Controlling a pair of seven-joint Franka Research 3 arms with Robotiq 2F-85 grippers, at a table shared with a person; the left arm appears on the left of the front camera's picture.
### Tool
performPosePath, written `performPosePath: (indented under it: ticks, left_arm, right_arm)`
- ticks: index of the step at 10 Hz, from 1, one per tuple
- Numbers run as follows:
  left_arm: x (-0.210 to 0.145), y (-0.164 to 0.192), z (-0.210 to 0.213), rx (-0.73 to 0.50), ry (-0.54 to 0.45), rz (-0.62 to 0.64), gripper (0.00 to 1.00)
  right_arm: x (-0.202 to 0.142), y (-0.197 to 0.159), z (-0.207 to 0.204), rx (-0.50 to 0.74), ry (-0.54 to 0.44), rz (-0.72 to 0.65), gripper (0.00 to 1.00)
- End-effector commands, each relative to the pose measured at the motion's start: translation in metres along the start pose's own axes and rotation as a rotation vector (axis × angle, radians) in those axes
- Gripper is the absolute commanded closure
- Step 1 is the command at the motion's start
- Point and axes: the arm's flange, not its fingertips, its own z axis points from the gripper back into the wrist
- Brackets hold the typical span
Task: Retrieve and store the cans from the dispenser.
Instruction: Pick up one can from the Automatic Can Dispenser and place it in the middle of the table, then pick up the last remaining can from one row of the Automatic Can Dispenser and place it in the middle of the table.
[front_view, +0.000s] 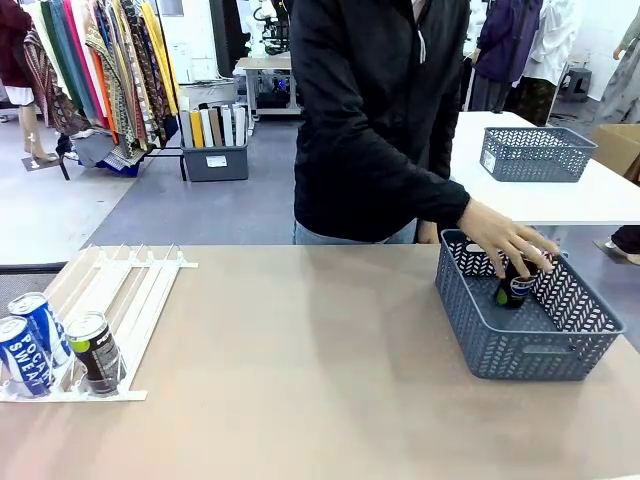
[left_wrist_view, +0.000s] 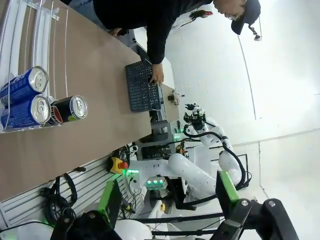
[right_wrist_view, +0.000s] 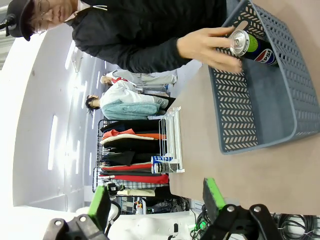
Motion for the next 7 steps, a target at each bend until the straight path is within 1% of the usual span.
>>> performPosePath:
  ticks: [1,7]
  left_arm:
    - [-0.0002,-0.0033,0.003,-0.024,-0.005,-0.001,0.0]
    - [-0.0002,-0.0033,0.003,-0.024,-0.005,-0.001,0.0]
  right_arm:
    - [0.0011,0.0022,0.0004,0.023,-0.008,0.024,0.0]
    - [0.0011,0.0022,0.0004,0.023,-0.008,0.024,0.0]
